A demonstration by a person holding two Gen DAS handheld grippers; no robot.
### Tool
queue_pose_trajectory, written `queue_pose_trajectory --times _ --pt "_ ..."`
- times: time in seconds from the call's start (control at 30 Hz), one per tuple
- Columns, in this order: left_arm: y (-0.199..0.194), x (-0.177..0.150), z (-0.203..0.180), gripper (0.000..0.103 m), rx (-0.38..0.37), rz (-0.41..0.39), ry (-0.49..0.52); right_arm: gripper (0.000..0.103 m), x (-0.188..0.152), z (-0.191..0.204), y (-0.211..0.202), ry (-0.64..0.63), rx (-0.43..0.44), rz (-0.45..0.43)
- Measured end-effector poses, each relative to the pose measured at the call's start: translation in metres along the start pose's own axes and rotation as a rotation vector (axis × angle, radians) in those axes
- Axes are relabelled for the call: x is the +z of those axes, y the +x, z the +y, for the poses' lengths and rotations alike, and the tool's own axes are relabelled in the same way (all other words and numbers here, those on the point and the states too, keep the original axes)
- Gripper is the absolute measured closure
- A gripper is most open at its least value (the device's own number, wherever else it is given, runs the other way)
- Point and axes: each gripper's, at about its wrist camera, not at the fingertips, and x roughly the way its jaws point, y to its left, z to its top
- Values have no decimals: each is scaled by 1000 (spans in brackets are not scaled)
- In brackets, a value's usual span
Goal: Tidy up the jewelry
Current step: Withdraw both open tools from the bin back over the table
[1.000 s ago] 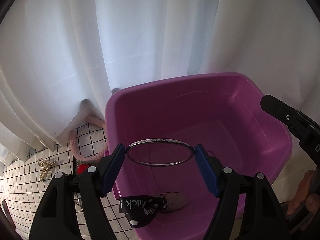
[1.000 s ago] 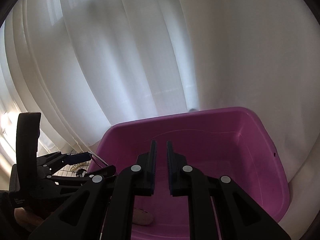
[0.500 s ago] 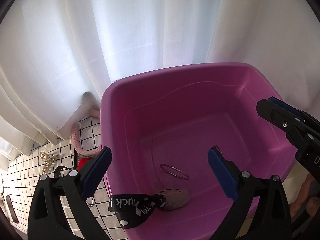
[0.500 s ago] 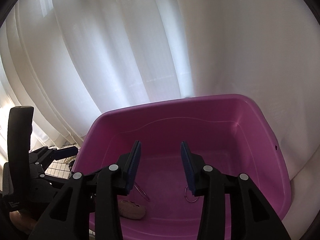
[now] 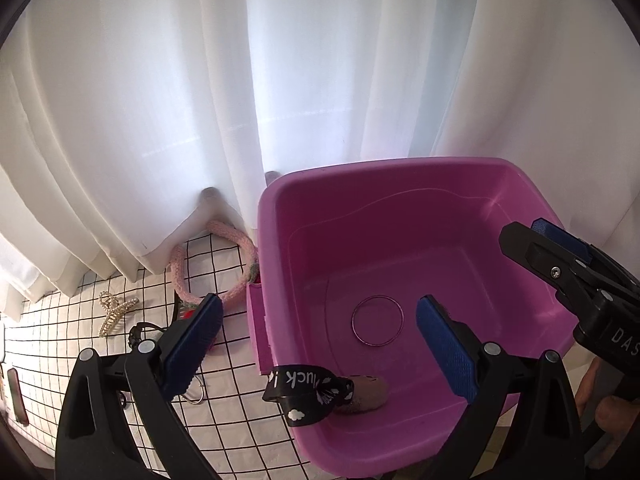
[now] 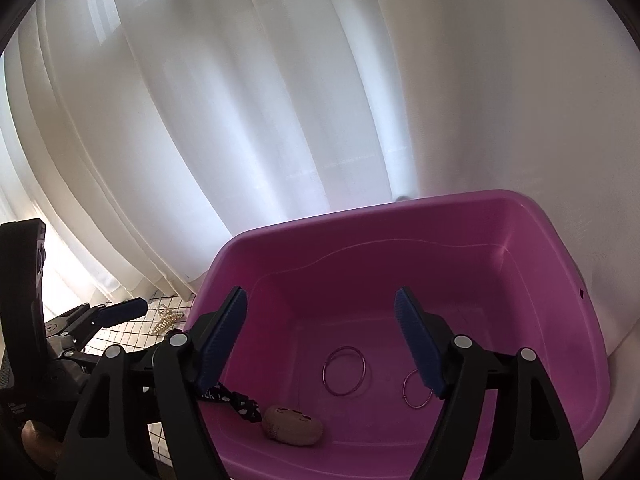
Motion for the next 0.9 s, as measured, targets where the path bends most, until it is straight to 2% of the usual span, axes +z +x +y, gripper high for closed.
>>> queue_pose_trajectory --times 0.2,0.37,0.6,0.8,0.9 --pt "-27 -8 39 8 26 -42 -85 27 2 15 19 11 -2 83" --pt "-52 -16 83 6 81 -79 -157 27 4 38 21 5 18 85" --pt "-76 -41 153 6 168 -103 -240 25 0 94 20 -82 87 65" --pt "-83 -82 207 6 249 -82 -284 21 -21 144 6 -117 159 30" --pt "-84 -101 234 6 265 -48 -291 21 -34 167 3 -130 180 29"
